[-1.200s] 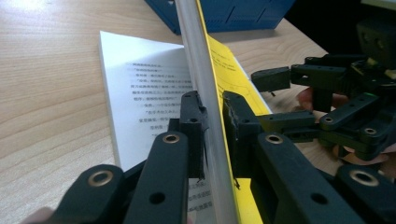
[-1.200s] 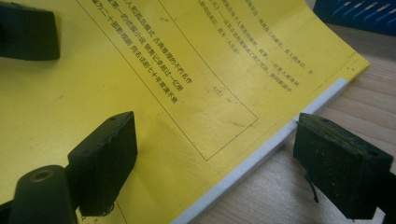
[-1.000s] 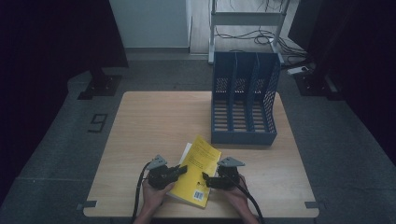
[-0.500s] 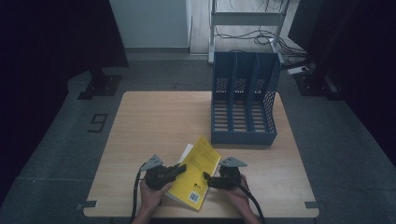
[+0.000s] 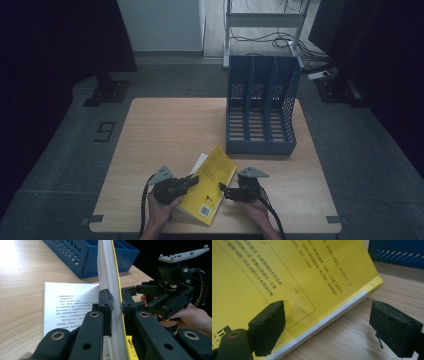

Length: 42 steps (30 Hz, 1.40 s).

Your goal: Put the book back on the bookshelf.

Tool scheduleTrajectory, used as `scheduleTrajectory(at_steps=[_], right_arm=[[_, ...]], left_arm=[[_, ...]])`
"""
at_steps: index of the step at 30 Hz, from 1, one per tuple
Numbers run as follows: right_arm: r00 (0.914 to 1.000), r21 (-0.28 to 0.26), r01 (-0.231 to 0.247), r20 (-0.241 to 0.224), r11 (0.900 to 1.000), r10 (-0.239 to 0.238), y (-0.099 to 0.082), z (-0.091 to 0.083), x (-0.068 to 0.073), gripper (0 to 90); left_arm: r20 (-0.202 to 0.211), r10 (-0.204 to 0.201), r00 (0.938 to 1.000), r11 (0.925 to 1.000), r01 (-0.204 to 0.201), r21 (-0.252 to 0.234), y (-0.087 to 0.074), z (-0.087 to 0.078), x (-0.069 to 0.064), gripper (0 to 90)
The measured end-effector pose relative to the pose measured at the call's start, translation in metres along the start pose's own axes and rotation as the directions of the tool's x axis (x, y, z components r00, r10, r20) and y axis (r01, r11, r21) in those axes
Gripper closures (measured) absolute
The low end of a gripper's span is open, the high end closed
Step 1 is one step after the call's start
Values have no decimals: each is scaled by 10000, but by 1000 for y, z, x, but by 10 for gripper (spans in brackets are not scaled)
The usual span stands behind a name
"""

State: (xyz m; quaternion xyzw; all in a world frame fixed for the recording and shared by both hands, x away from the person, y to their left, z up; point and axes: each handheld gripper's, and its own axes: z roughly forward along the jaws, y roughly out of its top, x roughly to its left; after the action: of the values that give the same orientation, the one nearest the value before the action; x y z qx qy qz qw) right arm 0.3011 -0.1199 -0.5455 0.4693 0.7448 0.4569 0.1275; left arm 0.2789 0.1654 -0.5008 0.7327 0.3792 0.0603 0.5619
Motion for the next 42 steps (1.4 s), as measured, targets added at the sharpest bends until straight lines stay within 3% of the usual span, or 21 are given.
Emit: scheduleTrajectory(at_steps=[13,25,42], right_arm=[[9997,-178,-140,-203,9997,137,2,-3,-2,129],[9963,-518,-123,-856,9986,78,5,-8,1,115],[9904,-639,-158,-1383,9978,69,5,-8,0,78]], left_arm=[[248,272,9993,9992,-265,-297,6,-8,-6,828],[477,664,9967,9965,-638,-539,11,-14,-16,828],[549,923,9942,9939,-887,-649,15,-20,-22,828]])
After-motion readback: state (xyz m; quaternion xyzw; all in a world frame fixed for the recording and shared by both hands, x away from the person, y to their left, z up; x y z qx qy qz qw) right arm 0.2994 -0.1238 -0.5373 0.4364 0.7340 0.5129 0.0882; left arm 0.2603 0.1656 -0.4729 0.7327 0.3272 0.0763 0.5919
